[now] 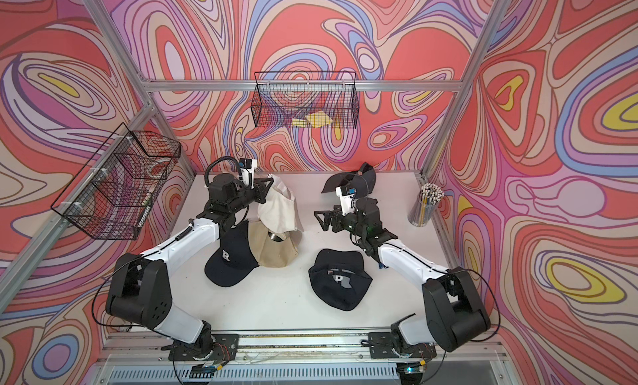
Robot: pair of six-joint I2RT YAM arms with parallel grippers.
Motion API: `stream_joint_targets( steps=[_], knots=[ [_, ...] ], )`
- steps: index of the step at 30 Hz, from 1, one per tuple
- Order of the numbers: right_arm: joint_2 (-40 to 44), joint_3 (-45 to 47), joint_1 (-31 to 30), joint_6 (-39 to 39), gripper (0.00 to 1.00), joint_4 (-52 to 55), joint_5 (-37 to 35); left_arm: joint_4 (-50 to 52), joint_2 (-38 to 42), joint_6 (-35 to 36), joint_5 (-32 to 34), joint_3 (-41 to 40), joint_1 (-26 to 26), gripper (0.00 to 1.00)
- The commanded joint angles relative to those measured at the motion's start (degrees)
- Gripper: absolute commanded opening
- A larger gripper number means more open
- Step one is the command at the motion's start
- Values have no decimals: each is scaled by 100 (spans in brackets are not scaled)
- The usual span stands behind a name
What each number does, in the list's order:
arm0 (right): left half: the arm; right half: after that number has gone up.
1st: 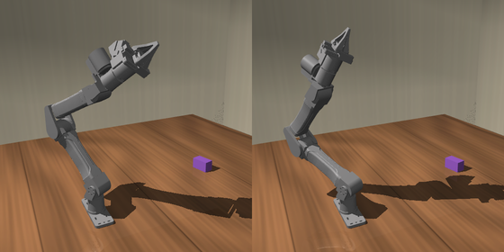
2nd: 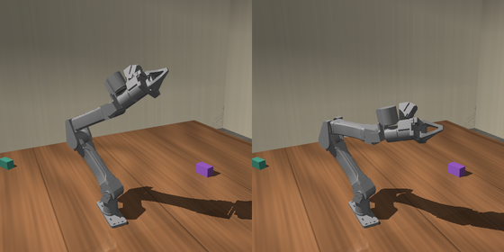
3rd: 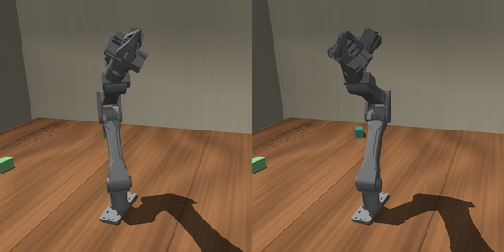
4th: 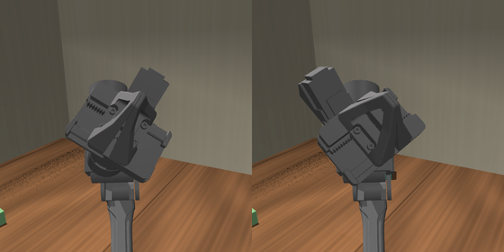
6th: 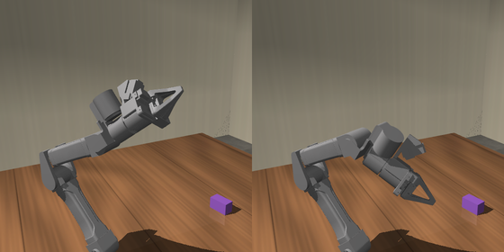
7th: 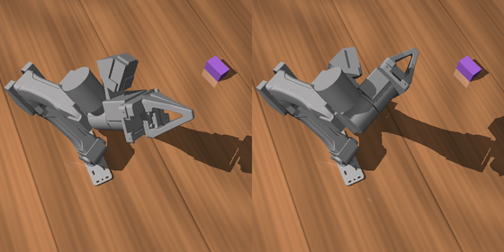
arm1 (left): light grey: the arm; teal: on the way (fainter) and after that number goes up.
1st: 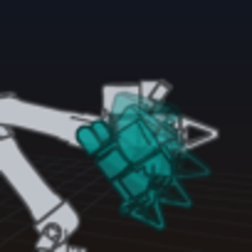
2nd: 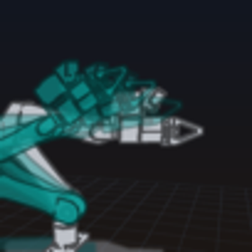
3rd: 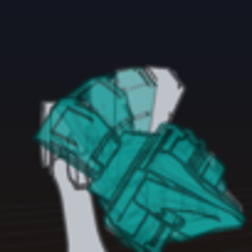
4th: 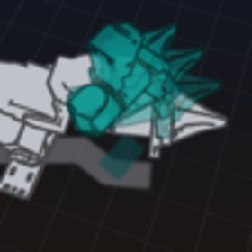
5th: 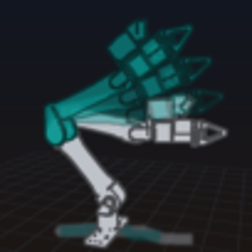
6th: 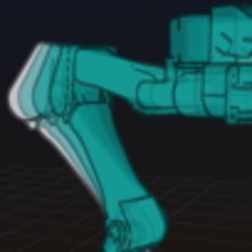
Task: Open the adjustable buckle of the baseball cap
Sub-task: Place the baseball cap on the baseball cap, then pick up the baseball cap from the center of the board.
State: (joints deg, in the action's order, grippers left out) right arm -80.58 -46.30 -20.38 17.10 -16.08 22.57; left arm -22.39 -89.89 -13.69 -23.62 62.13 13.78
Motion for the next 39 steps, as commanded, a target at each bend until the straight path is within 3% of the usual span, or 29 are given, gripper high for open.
stream_joint_targets(
  steps=[1,2,4,8,13,17,26,32,39],
  knots=[
    [-19,-83,227,207,98,106,-154,-220,-102,32,-71,72,-193,2],
    [-19,-138,284,214,98,235,-262,-199,-129,22,-93,94,-239,6],
    [-2,-168,376,296,98,335,-573,-71,-194,13,-185,179,-288,30],
    [41,-194,689,735,98,382,-1143,18,-208,-7,-601,183,-299,99],
    [-9,-575,826,791,98,920,-2044,43,118,-54,-828,-127,-297,99],
    [-217,-834,1033,833,98,834,-1671,281,335,-72,-1027,-298,-298,99],
    [-707,-1252,1190,1200,98,845,-1787,223,720,-307,-1028,-658,-297,99],
    [-1059,-1735,1189,1765,98,1255,-2382,272,783,-404,-1039,-748,-299,97],
    [-1579,-2457,1194,1791,98,1810,-2885,376,814,-345,-1101,-790,-297,96]
  ],
)
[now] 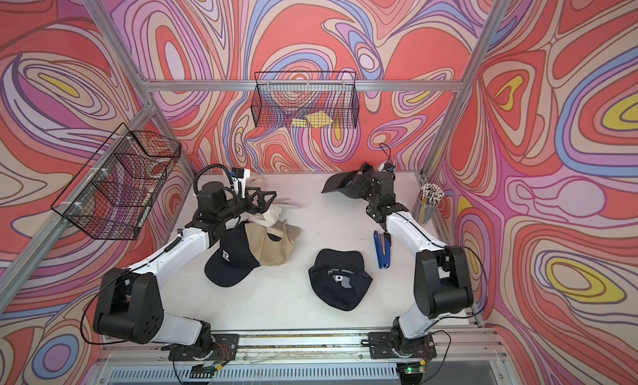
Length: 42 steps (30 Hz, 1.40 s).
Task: Open the adjustable buckle of the baseball cap
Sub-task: Pick up the baseball cap from the center of the board.
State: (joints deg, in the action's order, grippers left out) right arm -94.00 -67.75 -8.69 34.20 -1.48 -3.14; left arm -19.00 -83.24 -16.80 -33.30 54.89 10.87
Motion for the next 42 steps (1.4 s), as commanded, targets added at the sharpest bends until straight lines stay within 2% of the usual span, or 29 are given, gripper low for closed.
stream_joint_targets(
  steps=[1,7,16,20,25,28,30,32,35,38,42],
  knots=[
    [-373,-469,15,78,98,462,-339,46,159,-19,-171,-67,-6,96],
    [-1147,-1215,-18,17,98,855,-523,129,187,76,-335,-84,-6,95],
    [-2089,-1938,-186,-294,98,1149,-1198,204,177,168,-326,-119,-9,93],
    [-2419,-2173,-186,-477,92,1209,-1166,222,168,172,-344,-102,-11,93],
    [-2457,-1902,-178,-632,79,741,-979,215,146,152,-335,-93,-7,92],
    [-2459,-1850,-177,-708,59,655,-845,204,124,133,-342,-75,-7,90],
    [-2381,-1741,-178,-730,33,586,-848,204,115,124,-348,-67,-11,89],
    [-2265,-1581,-179,-772,20,497,-882,204,115,128,-364,-59,-9,88],
    [-2048,-1366,-178,-916,7,427,-817,200,89,99,-344,-36,-7,87],
    [-1745,-1094,-173,-1100,0,334,-643,173,29,51,-335,0,-6,86],
    [-1164,-458,-171,-1435,0,-48,-298,134,-34,19,-387,89,-8,86]
  ],
)
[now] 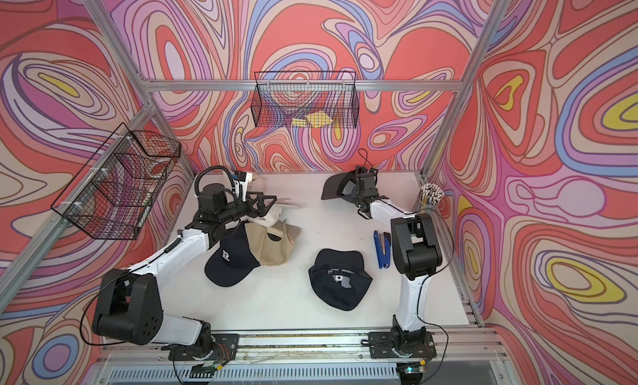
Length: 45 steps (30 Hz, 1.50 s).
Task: Open the adjustable buckle of the baseball cap
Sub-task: Pick up the baseball cap from the center of the board.
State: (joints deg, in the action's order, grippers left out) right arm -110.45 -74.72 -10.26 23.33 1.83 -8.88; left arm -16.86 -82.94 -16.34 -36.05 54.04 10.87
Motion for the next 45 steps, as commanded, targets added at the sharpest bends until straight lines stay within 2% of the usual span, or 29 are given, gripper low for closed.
stream_joint_targets(
  steps=[1,4,9,13,19,28,32,35,39,45],
  knots=[
    [638,407,-12,-441,0,-484,402,-80,-73,-15,-122,206,-6,86],
    [1097,810,-10,-774,0,-794,860,-59,-124,39,-223,329,-11,86],
    [1689,1380,7,-1458,0,-1212,1667,-264,-122,83,-422,387,-6,95],
    [2204,1807,4,-1965,0,-1443,2488,-372,-143,85,-543,459,-7,97],
    [2859,2041,2,-2591,0,-1085,3433,-610,-194,43,-841,511,-9,98],
    [3477,2195,7,-3131,0,-681,4444,-1491,-401,50,-1851,512,25,99],
    [3480,1811,1,-3308,0,65,4694,-1184,-355,733,-2072,684,226,99],
    [3411,1474,6,-3380,0,609,4790,-148,-333,1584,-1990,1043,521,99],
    [3356,1211,6,-3363,0,976,4863,1258,-378,2774,-1426,1552,1001,99],
    [3364,1097,-9,-3385,0,1191,5230,1635,-480,3213,-826,1839,1281,99]
  ],
)
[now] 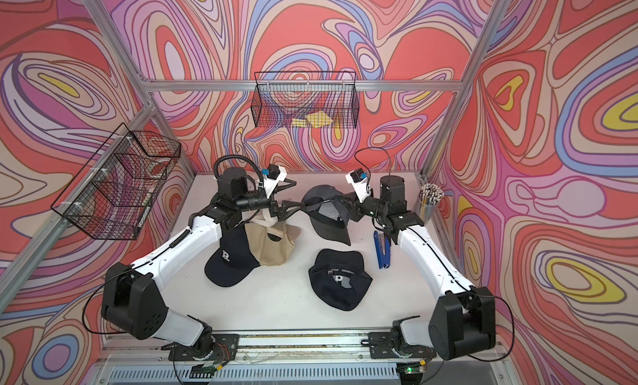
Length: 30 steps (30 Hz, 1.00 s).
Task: Open the adjustable buckle of the baseball cap
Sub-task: Pick up the baseball cap from the center of the board.
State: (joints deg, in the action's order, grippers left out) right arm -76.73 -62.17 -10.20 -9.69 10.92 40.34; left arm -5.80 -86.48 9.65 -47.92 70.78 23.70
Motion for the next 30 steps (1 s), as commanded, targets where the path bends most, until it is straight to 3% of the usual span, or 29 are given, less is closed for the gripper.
stream_joint_targets(
  steps=[1,14,30],
  knots=[
    [-13,-176,-9,-100,0,333,332,553,-133,648,403,195,2,99],
    [24,-318,-15,-94,0,464,807,1233,-430,1375,662,596,202,99],
    [-193,-533,-199,-65,0,473,504,1348,-868,1226,-59,902,362,99]
  ],
)
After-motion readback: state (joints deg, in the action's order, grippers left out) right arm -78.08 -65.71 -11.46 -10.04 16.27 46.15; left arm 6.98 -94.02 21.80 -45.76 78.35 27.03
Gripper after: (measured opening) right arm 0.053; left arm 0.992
